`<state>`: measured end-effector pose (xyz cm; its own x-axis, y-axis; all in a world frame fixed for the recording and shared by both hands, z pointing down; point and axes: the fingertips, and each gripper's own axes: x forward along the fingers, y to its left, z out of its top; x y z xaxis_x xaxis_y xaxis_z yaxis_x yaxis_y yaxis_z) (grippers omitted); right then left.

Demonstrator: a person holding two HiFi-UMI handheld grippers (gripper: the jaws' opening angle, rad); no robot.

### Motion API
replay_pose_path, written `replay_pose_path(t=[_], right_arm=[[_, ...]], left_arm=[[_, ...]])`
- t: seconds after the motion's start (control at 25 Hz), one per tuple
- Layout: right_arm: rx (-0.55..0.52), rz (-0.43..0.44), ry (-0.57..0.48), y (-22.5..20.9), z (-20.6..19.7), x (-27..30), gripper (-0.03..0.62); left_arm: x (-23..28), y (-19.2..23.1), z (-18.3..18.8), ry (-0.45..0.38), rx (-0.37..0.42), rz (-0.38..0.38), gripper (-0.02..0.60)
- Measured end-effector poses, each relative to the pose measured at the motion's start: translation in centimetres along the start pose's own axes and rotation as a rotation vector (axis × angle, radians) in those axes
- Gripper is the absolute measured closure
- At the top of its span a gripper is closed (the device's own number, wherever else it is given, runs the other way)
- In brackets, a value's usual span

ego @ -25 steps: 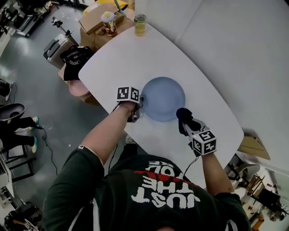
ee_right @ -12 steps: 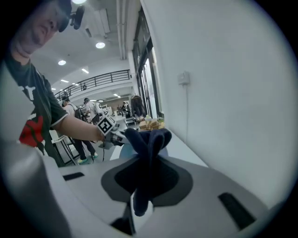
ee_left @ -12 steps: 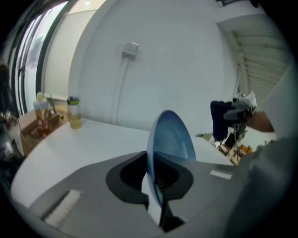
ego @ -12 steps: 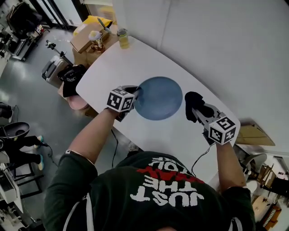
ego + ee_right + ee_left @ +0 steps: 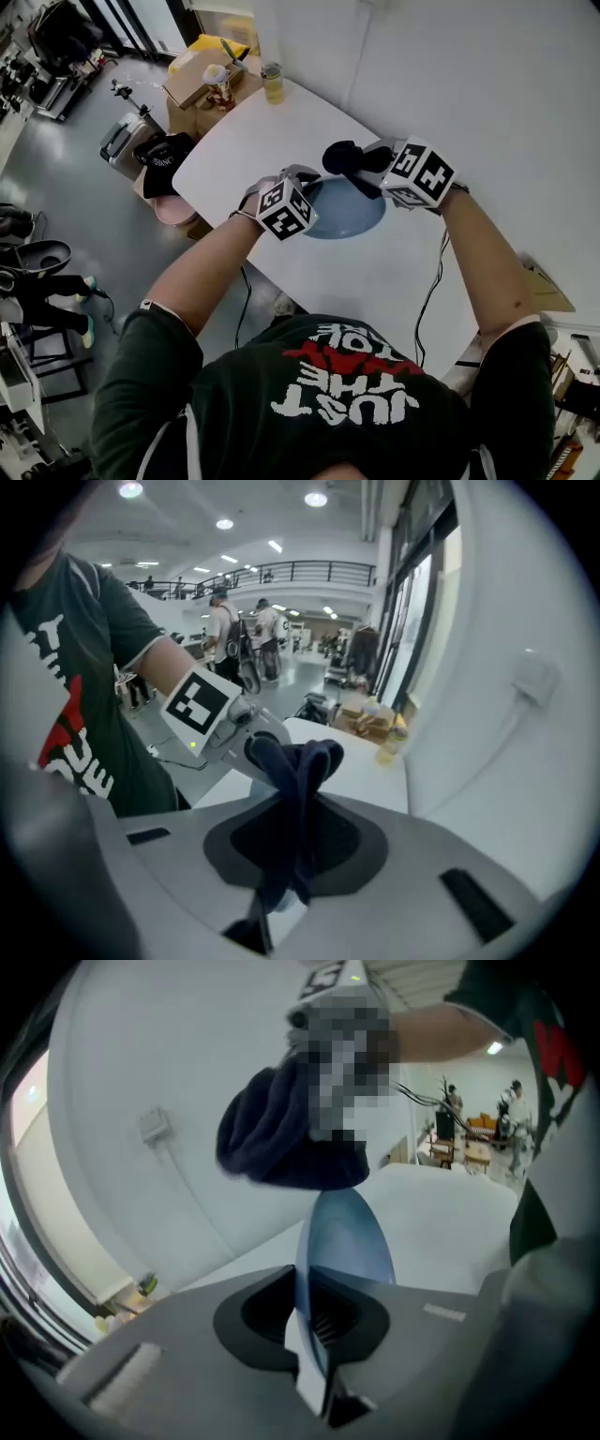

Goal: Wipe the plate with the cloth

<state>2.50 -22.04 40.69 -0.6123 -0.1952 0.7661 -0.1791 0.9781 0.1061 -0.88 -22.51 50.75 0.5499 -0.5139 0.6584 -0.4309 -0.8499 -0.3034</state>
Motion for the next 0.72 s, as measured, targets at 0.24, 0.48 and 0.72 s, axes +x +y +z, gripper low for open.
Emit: replay_pose_path(t=[0.24, 0.48, 0.72], right_arm=[[-0.025, 0.251, 0.179, 2.8, -0.5, 3.7, 0.546], [0.046, 0.348, 0.159, 3.4, 0.0, 3.7, 0.546], [0.133, 0.335, 0.115, 1.5, -0.9, 1.6, 0.546]], left_arm=[[-1.7, -0.5, 1.0, -0.013, 0.309, 0.110, 0.561], [-3.4, 0.1, 1.3, -0.061, 0.415, 0.210, 0.561], [-4.1, 1.2, 1.5, -0.138, 0.172, 0.162, 0.561]])
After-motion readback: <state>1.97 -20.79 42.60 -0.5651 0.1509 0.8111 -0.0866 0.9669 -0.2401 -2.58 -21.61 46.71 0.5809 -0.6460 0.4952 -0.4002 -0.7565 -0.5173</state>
